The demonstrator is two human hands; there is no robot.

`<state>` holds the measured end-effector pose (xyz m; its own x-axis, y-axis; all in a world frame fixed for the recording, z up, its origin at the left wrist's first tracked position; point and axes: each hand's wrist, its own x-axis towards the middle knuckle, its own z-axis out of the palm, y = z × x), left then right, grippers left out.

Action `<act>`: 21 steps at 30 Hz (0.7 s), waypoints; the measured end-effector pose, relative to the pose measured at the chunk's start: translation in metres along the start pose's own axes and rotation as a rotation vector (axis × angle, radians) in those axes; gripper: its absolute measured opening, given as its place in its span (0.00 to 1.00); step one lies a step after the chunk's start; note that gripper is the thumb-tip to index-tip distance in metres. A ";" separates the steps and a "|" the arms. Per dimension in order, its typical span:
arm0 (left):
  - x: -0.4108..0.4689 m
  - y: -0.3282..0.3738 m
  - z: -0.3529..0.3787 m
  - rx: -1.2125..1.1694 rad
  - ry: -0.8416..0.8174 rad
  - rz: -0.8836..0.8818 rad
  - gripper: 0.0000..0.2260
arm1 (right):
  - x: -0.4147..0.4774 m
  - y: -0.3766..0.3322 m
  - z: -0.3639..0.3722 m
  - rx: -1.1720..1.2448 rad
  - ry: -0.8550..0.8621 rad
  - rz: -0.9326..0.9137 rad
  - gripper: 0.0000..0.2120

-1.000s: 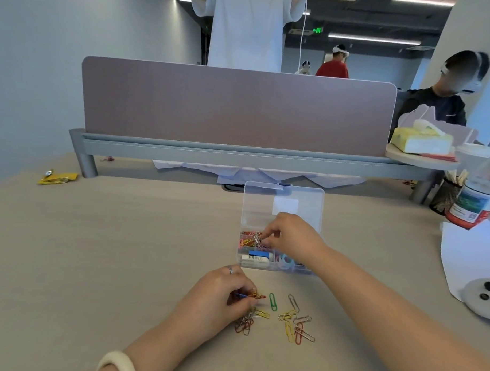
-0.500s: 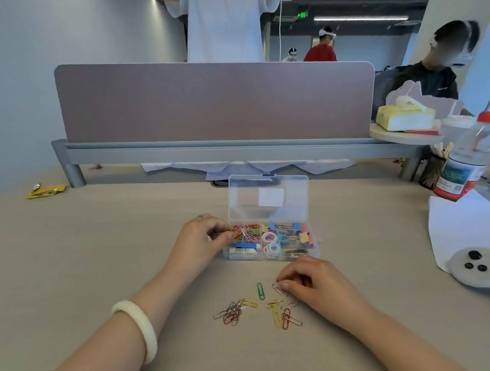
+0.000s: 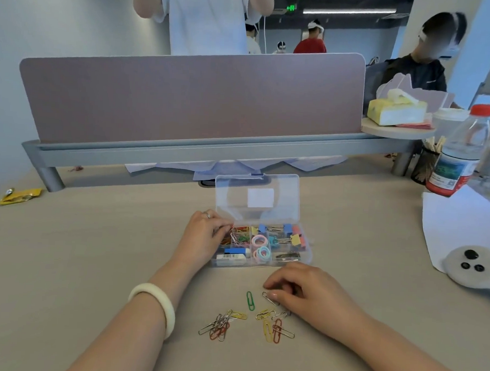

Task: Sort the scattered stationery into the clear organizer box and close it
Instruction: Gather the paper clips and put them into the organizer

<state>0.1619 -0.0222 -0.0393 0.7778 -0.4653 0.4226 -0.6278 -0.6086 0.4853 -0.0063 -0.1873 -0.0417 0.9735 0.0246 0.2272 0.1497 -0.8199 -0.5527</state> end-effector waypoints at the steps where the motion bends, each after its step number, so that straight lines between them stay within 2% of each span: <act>1: -0.001 0.001 0.000 0.004 -0.005 -0.004 0.11 | -0.001 0.000 0.000 0.005 -0.003 0.005 0.08; 4: -0.005 0.008 -0.004 -0.010 0.046 -0.029 0.11 | -0.002 -0.001 -0.004 0.029 -0.035 0.003 0.07; 7: -0.016 0.024 -0.014 -0.129 0.137 -0.019 0.10 | -0.003 0.001 -0.011 0.087 -0.136 -0.013 0.10; 9: -0.028 0.037 -0.027 -0.242 0.047 0.029 0.08 | -0.004 0.004 -0.017 0.145 -0.209 -0.003 0.16; 12: -0.057 0.042 -0.049 -0.293 -0.201 0.101 0.08 | -0.006 0.005 -0.025 0.161 -0.292 0.018 0.25; 16: -0.094 0.024 -0.069 -0.240 -0.423 0.065 0.17 | -0.010 -0.004 -0.025 0.010 -0.329 -0.011 0.32; 18: -0.104 0.017 -0.069 -0.200 -0.448 0.037 0.20 | -0.010 -0.007 -0.022 -0.034 -0.300 -0.022 0.31; 21: -0.110 0.016 -0.062 -0.179 -0.412 0.034 0.12 | -0.009 -0.006 -0.017 0.006 -0.246 -0.030 0.23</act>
<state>0.0642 0.0587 -0.0304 0.6817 -0.7220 0.1181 -0.6204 -0.4849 0.6164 -0.0188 -0.1926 -0.0266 0.9812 0.1882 0.0422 0.1798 -0.8131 -0.5536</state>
